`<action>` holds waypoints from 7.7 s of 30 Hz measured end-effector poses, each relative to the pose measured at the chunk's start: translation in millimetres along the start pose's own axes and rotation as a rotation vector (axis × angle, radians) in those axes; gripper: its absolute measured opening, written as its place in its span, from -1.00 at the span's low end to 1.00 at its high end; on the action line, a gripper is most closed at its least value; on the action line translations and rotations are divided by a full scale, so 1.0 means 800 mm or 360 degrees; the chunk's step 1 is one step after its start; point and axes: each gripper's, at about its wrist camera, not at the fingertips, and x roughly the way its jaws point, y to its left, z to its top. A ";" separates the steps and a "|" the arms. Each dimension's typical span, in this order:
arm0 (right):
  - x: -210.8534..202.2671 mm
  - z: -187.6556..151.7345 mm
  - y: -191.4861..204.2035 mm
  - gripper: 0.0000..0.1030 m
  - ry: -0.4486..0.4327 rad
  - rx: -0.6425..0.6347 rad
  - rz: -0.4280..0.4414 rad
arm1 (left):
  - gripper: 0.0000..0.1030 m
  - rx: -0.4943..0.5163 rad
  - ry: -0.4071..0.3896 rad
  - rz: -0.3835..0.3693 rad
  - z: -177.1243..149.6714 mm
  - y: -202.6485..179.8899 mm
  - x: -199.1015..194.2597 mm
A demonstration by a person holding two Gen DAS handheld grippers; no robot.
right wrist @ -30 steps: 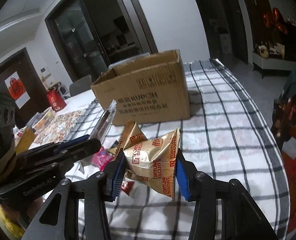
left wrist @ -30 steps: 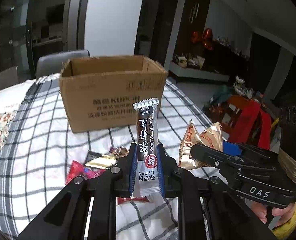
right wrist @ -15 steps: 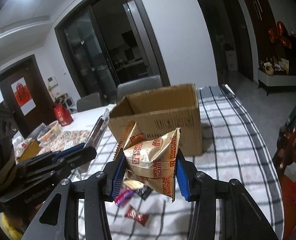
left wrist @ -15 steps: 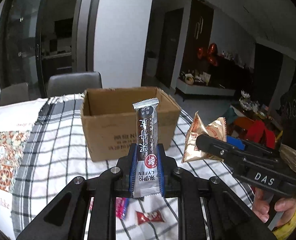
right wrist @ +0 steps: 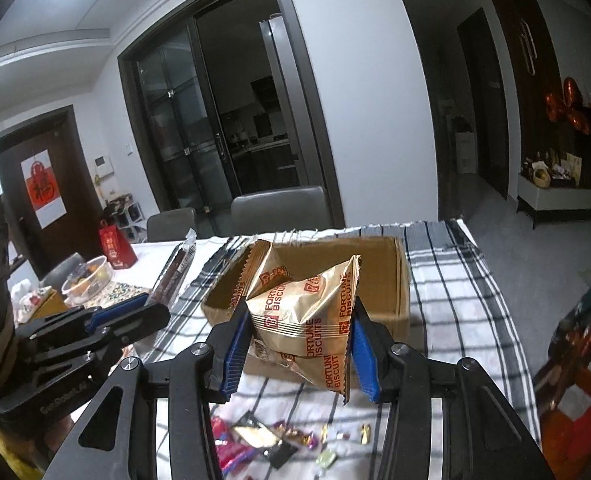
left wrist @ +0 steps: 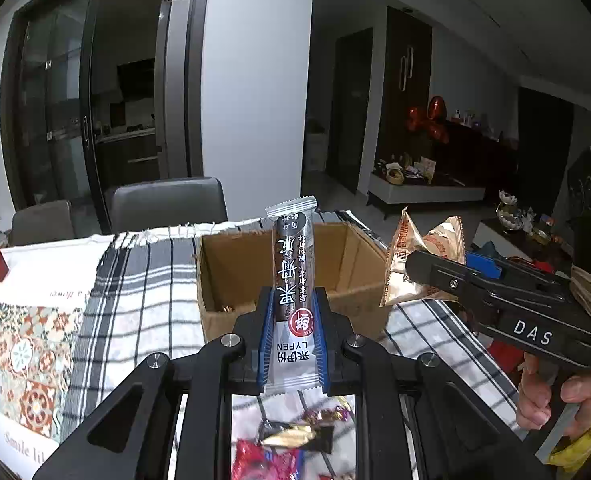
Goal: Organize snacks
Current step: 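Carry the bar and biscuit packet toward the cardboard box with both tools, then open both tools over the box to drop the bar and biscuit packet, then move both tools back to the remaining snacks on the table, then grasp the pink candy pouch with the left tool while the right tool grasps the red-wrapped candy, then carry both snacks over the box and open both tools to drop them, then return both tools to the snacks left beside the box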
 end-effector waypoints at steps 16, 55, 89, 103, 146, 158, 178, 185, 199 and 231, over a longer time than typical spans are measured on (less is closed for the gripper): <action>0.088 0.035 -0.024 -0.08 0.0065 -0.0044 -0.0016 | -0.63 -0.0007 0.0073 0.0008 0.043 0.031 0.093; -0.009 -0.025 0.030 0.10 0.0022 -0.0128 -0.0012 | -0.14 0.0018 -0.0049 0.0085 -0.029 0.011 -0.028; -0.005 -0.188 0.074 0.10 0.0484 -0.0331 0.0063 | 0.41 0.0135 0.0208 0.0087 -0.176 0.015 -0.041; 0.045 -0.227 0.067 0.09 0.0760 -0.0395 0.0146 | 0.41 0.0087 0.0455 -0.0021 -0.209 0.024 0.033; 0.058 -0.215 0.058 -0.51 0.0705 -0.0242 0.0199 | -0.19 -0.0095 0.0558 0.0007 -0.210 0.028 0.061; 0.018 -0.166 0.055 -0.51 0.0497 -0.0176 0.0182 | -0.19 -0.0100 0.0364 0.0001 -0.162 0.019 0.013; -0.022 -0.051 0.040 -0.51 0.0108 -0.0084 0.0152 | -0.19 -0.0059 0.0055 -0.0032 -0.056 0.002 -0.019; -0.026 -0.019 0.037 -0.51 0.0027 -0.0085 0.0139 | -0.19 -0.0022 -0.0031 -0.0036 -0.020 0.000 -0.019; 0.012 0.029 0.004 -0.51 -0.0012 -0.0112 0.0094 | -0.19 0.0031 -0.0068 -0.0009 0.028 0.004 0.024; 0.057 0.030 -0.023 -0.14 0.0016 -0.0151 -0.0093 | 0.49 0.0102 -0.0064 0.0104 0.039 0.016 0.083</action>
